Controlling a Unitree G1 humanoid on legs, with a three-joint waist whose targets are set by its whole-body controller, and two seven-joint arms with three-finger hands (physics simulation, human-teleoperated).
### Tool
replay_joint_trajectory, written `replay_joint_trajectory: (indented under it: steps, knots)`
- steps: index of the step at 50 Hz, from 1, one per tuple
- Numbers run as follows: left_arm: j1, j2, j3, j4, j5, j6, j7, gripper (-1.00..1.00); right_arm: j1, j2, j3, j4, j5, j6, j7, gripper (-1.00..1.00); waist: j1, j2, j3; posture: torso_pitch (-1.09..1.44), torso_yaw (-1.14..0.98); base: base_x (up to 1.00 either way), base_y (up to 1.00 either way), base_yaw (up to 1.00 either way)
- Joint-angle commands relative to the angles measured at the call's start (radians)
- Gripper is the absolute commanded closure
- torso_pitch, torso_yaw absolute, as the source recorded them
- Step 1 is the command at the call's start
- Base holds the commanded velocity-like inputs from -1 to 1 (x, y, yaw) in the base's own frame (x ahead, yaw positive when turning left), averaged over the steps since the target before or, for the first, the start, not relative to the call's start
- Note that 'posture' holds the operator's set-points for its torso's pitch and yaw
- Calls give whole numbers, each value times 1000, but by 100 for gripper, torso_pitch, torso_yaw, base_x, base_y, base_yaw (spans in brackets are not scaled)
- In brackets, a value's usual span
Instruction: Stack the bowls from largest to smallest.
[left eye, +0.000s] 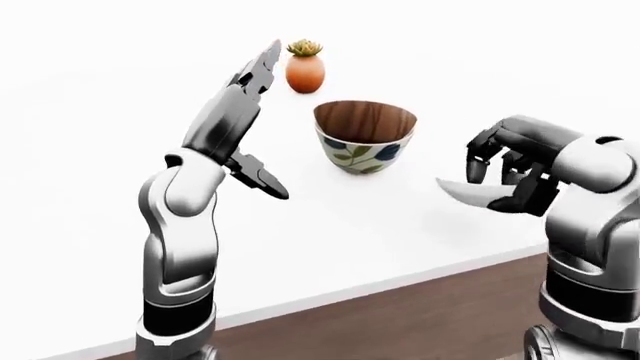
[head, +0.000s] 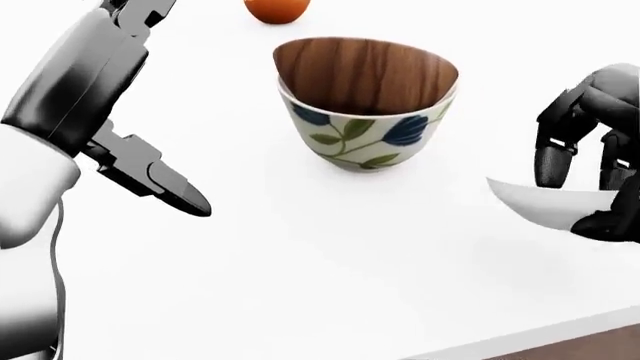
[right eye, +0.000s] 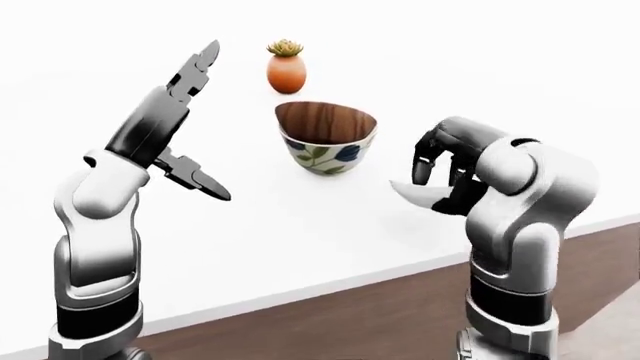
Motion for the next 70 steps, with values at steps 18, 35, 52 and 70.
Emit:
replay_joint_trajectory:
  steps: [18, 35, 52, 70]
  knots:
    - [-16, 39, 35, -44, -46, -13, 17, -100, -704, 62, 136, 537, 4, 145, -231, 100, -18, 11, 4, -27, 0, 0, 0, 0]
    - [19, 95, 84, -57, -110, -26, 15, -100, -1110, 166, 168, 1353, 226, -27, -798, 100, -4, 26, 14, -27, 0, 0, 0, 0]
    - [32, 133, 113, -80, -142, -19, 2, -100, -1117, 237, 188, 1528, 385, -151, -999, 100, 2, 28, 11, -27, 0, 0, 0, 0]
    - [74, 138, 120, -60, -162, -63, 31, -100, -1062, 262, 207, 1545, 418, -183, -1019, 100, 6, 27, 5, -27, 0, 0, 0, 0]
